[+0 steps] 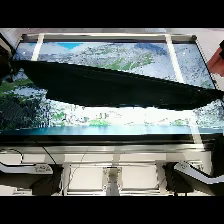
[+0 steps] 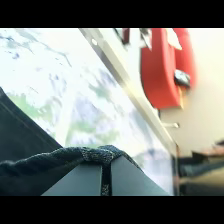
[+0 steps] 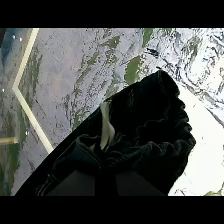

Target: Fold the clothes and pants, and hang the long-sleeved shirts on hangers.

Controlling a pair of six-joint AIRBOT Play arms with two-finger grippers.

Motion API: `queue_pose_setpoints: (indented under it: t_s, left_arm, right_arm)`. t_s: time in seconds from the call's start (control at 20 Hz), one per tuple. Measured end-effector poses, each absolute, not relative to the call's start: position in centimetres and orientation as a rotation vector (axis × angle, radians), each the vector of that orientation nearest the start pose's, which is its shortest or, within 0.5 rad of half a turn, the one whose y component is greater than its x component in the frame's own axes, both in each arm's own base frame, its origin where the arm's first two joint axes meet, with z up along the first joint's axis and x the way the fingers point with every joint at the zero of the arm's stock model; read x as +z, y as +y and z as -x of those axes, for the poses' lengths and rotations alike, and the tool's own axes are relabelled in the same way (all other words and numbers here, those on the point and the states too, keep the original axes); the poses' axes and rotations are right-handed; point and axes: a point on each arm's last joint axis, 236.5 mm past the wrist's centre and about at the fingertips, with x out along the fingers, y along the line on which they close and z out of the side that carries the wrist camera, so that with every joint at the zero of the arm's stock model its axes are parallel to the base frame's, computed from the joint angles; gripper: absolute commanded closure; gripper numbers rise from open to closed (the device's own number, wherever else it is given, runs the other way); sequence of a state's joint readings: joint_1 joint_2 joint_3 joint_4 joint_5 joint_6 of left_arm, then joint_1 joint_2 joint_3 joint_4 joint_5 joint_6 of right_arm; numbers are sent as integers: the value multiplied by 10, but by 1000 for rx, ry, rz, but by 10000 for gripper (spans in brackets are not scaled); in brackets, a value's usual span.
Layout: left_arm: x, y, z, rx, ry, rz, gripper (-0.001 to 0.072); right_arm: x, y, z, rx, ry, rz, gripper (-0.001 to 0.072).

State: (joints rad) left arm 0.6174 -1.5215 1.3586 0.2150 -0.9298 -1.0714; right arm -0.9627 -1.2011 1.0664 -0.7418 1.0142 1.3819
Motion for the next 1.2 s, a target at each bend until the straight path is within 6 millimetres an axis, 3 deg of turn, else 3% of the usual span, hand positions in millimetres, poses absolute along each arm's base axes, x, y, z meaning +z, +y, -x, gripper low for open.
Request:
queue_pose_setpoints:
  t_s: [0.2, 0.4, 0.65, 1.0, 1.2]
  left_arm:
    - [126, 138, -541, -106, 417, 1021, 688]
    - [115, 150, -532, -46, 465, 1013, 689]
    - [76, 150, -498, 1, 678, 919, 688]
    - [47, 148, -437, 48, 958, 733, 688]
    - [33, 150, -411, 73, 1078, 662, 688]
  right_arm:
    - [77, -247, -368, -398, 586, -1008, 673]
    - [84, -251, -358, -397, 633, -970, 673]
    - [60, -244, -311, -416, 870, -869, 673]
    - [63, -252, -235, -511, 967, -798, 675]
    - [60, -252, -218, -538, 1001, -785, 675]
